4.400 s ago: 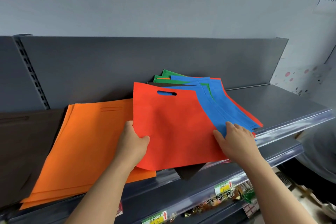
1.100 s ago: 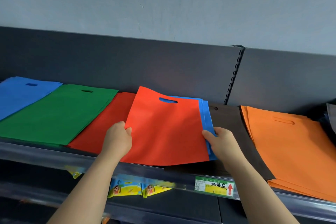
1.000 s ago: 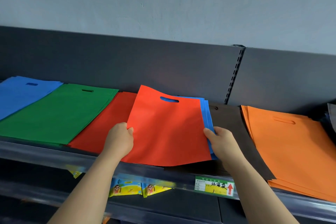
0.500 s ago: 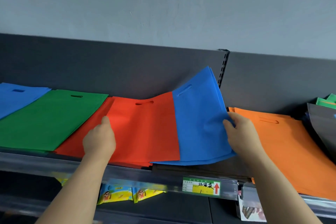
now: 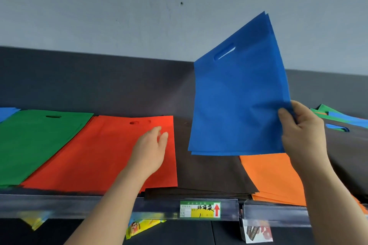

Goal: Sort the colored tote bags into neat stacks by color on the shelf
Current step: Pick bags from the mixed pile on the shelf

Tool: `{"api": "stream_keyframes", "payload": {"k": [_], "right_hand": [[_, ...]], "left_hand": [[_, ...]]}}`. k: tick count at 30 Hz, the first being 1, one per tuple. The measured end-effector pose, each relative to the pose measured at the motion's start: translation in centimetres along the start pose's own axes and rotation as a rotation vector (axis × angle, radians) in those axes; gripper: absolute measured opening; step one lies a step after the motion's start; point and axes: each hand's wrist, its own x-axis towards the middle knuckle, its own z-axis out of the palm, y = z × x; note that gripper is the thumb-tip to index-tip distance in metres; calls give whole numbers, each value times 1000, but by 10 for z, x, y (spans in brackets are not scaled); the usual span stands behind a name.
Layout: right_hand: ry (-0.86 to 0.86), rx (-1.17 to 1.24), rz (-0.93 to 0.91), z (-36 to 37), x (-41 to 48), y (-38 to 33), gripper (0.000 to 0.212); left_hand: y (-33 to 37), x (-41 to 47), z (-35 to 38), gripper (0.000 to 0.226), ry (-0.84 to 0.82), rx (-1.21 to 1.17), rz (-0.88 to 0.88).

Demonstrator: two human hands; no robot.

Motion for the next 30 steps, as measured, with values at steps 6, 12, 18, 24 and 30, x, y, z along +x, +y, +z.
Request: {"api": "stream_keyframes", "payload": {"k": [6, 12, 18, 24, 30], "right_hand": [[-65, 177, 137, 16, -15, -5, 24], [-125, 238, 163, 54, -37, -18, 24], [-159, 298, 130, 119, -68, -64, 22], [-209, 354, 115, 193, -109, -114, 22], [-229, 175, 102, 269, -144, -129, 26]], "left_hand": [[38, -6, 2, 57, -219, -519, -104], [-10, 3, -24, 26, -323, -863, -377], [-69, 2, -87, 33, -325, -1046, -479], [-145, 1, -168, 36, -294, -1086, -342], [-217, -4, -225, 42, -91, -870, -333]]}}
